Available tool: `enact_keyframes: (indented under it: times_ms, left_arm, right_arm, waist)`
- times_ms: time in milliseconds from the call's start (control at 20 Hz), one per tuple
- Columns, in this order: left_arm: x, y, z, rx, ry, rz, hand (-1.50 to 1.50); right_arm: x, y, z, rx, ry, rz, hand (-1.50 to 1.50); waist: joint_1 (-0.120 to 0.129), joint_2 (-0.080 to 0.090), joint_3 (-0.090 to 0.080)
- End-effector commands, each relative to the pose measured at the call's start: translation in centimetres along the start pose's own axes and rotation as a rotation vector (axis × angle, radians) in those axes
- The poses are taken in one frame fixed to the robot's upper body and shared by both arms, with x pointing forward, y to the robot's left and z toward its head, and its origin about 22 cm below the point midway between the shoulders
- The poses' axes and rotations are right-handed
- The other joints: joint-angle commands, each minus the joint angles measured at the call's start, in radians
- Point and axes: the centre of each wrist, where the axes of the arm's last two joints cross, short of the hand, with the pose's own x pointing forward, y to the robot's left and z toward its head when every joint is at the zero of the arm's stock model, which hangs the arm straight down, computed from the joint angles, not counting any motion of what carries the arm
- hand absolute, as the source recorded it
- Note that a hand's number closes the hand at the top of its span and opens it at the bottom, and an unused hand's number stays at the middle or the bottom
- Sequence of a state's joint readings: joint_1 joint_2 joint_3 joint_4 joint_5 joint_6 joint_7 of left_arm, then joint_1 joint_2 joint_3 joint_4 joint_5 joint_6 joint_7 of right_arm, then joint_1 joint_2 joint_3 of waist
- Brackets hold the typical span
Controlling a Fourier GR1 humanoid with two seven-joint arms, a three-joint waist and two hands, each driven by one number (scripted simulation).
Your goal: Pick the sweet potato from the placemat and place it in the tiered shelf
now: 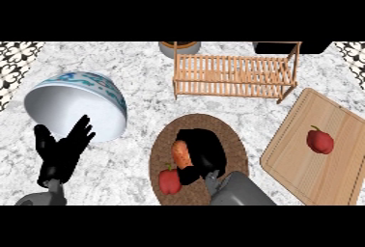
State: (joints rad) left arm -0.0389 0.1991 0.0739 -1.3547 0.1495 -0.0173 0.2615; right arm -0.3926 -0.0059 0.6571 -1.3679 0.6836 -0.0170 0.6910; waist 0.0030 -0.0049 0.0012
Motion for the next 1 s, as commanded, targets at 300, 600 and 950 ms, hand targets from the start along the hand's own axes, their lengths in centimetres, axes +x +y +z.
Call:
enact_keyframes:
  times_ms: [300, 600, 950]
  left_arm:
    - [0.4, 0.7, 0.3, 0.023, 0.023, -0.003, 0.00]
    - [-2.3, -0.3, 0.1, 0.016, 0.048, 0.002, 0.00]
    - [-1.0, 0.8, 0.7, 0.025, 0.031, -0.008, 0.00]
  right_arm:
    - [7.4, -5.2, 4.7, -0.284, -0.143, -0.092, 1.50]
    - [11.2, -10.7, 8.7, -0.514, -0.114, -0.128, 1.50]
    - [12.1, -16.5, 10.7, -0.625, -0.046, -0.099, 1.50]
  waist:
    - [-0.011, -0.004, -0.002]
    - [-0.013, -0.002, -0.003]
    - [-0.008, -0.001, -0.002]
